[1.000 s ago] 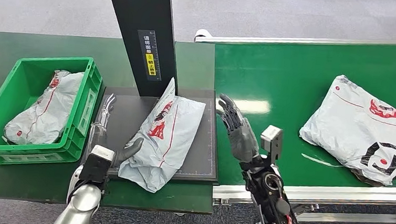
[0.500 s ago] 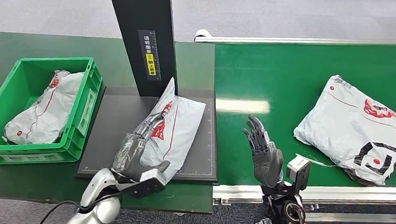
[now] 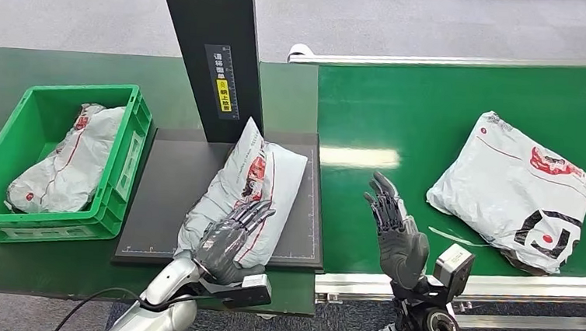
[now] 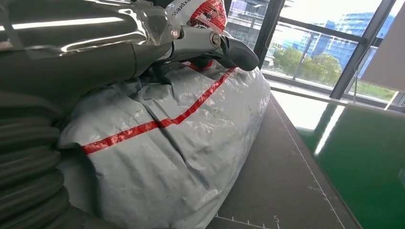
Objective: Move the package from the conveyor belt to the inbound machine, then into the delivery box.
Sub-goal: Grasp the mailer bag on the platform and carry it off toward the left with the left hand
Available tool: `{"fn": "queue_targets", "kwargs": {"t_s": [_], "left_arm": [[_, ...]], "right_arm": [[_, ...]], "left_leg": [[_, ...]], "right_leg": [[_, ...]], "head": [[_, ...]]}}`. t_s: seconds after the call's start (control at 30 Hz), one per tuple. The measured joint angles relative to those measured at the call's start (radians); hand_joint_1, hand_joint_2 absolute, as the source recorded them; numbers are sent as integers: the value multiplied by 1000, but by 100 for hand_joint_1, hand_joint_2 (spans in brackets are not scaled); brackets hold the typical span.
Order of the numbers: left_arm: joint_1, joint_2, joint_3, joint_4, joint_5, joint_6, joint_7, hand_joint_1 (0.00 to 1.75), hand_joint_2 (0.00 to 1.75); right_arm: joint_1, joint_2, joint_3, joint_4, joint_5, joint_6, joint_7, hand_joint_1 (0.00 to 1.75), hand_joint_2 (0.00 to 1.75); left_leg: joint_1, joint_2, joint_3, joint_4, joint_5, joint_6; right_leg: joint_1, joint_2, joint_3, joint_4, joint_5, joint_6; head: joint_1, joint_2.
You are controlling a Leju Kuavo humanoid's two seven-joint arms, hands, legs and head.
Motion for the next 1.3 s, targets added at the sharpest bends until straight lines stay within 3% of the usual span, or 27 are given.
{"fn": "queue_targets", "kwargs": {"t_s": [0.23,0.37,0.53,0.63,0.7,0.83,0.93,1.0,1.13,1.3], "left_arm": [[-19,-1,-17,38,-14,8,9,4,175],[-52,-15,-51,115,-100,53,60,173,175],[-95,-44,-90,232,-140,119,78,175,175],[-110,-50,-93,250,-80,90,32,175,175],[-119,-47,-84,229,14,-11,-19,175,175],[-130,-11,-60,113,227,-340,-86,175,175],[-124,45,-55,7,368,-542,-155,175,175],[-110,93,-49,-90,470,-614,-187,175,175],[-92,147,11,-286,604,-583,-159,175,175],[-77,174,72,-439,649,-539,-154,175,175]], "right_arm": [[5,0,0,-9,-1,0,0,0,0],[11,0,0,-27,-13,2,-1,0,0],[17,0,0,-56,-23,-2,5,0,0],[20,2,0,-60,-24,-12,10,0,0],[23,3,0,-60,-22,-19,11,0,0],[24,3,-2,-59,-11,-32,10,0,0],[27,3,-8,-59,-9,-38,9,0,0],[38,3,-19,-61,-10,-45,6,0,0],[85,2,-48,-89,-12,-54,0,0,0],[116,4,-66,-118,-9,-55,-2,0,0]], "left_leg": [[0,0,3,0,0,0],[0,-1,5,0,0,1],[-1,-4,7,-1,0,4],[-1,-4,7,-1,1,6],[-1,-5,7,-1,3,7],[-2,-6,10,-1,8,5],[-1,-5,10,0,8,5],[-1,-5,7,0,8,4],[-1,-4,-3,0,8,4],[-1,-2,-7,0,7,4]], "right_leg": [[0,0,3,0,0,0],[0,-2,6,0,0,0],[-1,-4,9,-1,0,3],[-1,-5,10,-1,1,6],[-2,-5,12,-1,4,5],[-2,-5,15,-1,7,4],[-2,-5,13,-1,7,4],[-2,-4,9,0,7,4],[-1,-4,-1,0,7,4],[-1,-4,-6,0,6,4]], "head": [[0,0],[0,0],[0,0],[0,0],[0,0],[0,0],[0,0],[0,0],[0,0],[0,0]]}}
